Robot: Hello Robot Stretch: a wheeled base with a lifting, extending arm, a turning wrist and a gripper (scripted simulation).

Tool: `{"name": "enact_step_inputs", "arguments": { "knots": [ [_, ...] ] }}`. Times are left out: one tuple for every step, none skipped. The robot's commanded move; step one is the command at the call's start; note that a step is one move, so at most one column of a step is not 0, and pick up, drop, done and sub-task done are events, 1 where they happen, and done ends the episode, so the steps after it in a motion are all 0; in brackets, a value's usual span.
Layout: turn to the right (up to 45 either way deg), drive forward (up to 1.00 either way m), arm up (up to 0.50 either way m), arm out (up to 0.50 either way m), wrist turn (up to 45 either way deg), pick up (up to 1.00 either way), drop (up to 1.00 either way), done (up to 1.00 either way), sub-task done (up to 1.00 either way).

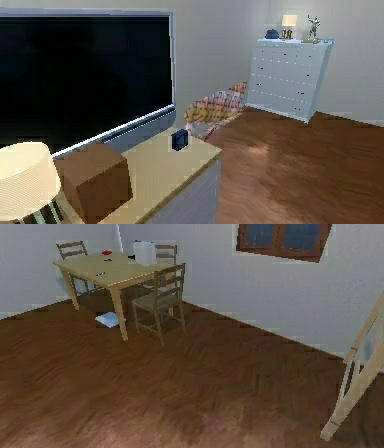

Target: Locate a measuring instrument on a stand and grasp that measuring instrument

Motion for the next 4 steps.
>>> {"name": "enact_step_inputs", "arguments": {
  "knots": [
    [0.0, 0.05, 0.00, 0.00, 0.0, 0.00, 0.00, 0.00, 0.00],
    [-45.0, 0.00, 0.00, 0.00, 0.0, 0.00, 0.00, 0.00, 0.00],
    [-45.0, 0.00, 0.00, 0.00, 0.0, 0.00, 0.00, 0.00, 0.00],
    [45.0, 0.00, 0.00, 0.00, 0.0, 0.00, 0.00, 0.00, 0.00]
  ]
}}
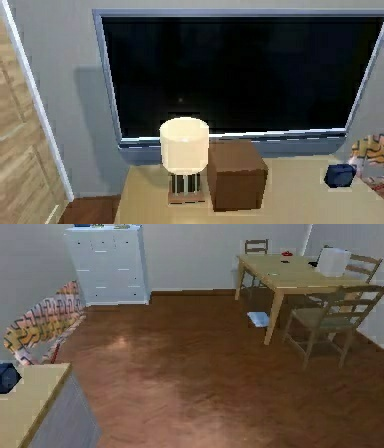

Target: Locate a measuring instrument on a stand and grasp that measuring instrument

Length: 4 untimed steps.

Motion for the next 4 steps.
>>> {"name": "enact_step_inputs", "arguments": {
  "knots": [
    [42.0, 0.00, 0.00, 0.00, 0.0, 0.00, 0.00, 0.00, 0.00],
    [0.0, 0.45, 0.00, 0.00, 0.0, 0.00, 0.00, 0.00, 0.00],
    [-45.0, 0.00, 0.00, 0.00, 0.0, 0.00, 0.00, 0.00, 0.00],
    [-39.0, 0.00, 0.00, 0.00, 0.0, 0.00, 0.00, 0.00, 0.00]
  ]
}}
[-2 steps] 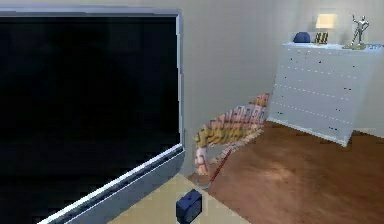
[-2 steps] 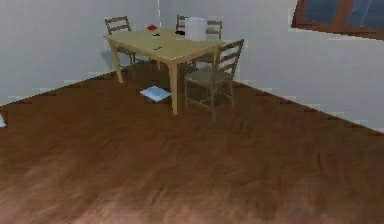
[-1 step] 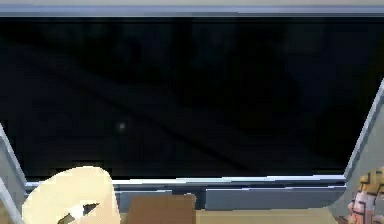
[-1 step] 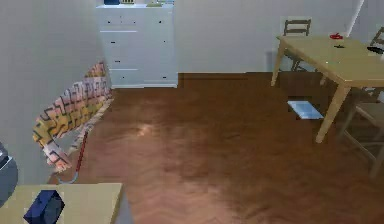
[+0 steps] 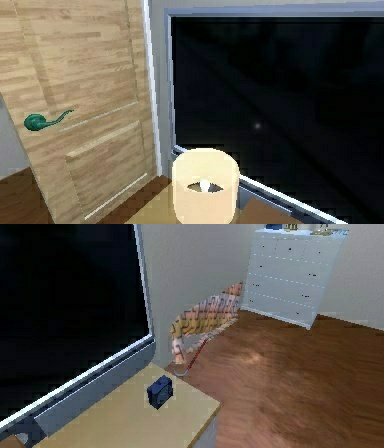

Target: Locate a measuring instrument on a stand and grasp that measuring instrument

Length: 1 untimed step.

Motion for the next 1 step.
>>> {"name": "enact_step_inputs", "arguments": {
  "knots": [
    [0.0, 0.00, 0.50, 0.00, 0.0, 0.00, 0.00, 0.00, 0.00]
  ]
}}
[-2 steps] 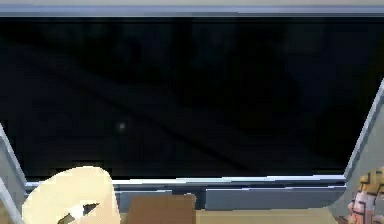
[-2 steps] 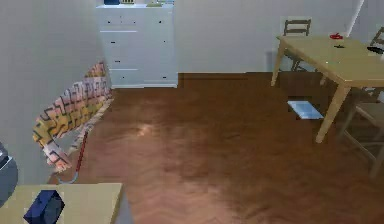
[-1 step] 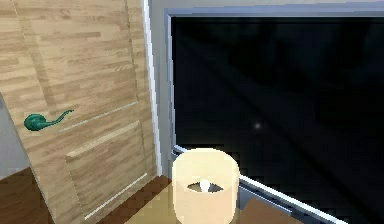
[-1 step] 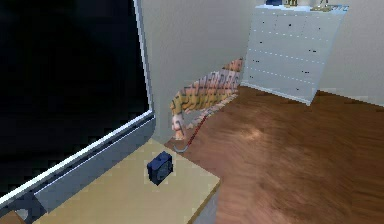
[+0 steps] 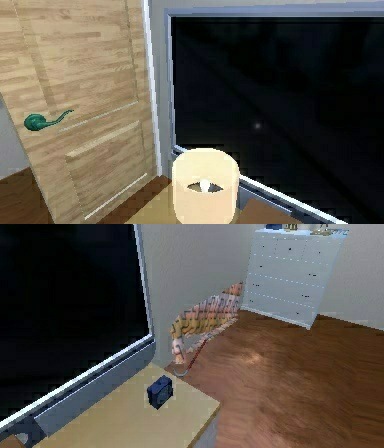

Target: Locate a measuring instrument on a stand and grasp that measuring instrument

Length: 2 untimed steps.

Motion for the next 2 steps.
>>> {"name": "enact_step_inputs", "arguments": {
  "knots": [
    [0.0, 0.00, 0.28, 0.00, 0.0, 0.00, 0.00, 0.00, 0.00],
    [0.0, 0.00, 0.00, 0.28, 0.0, 0.00, 0.00, 0.00, 0.00]
  ]
}}
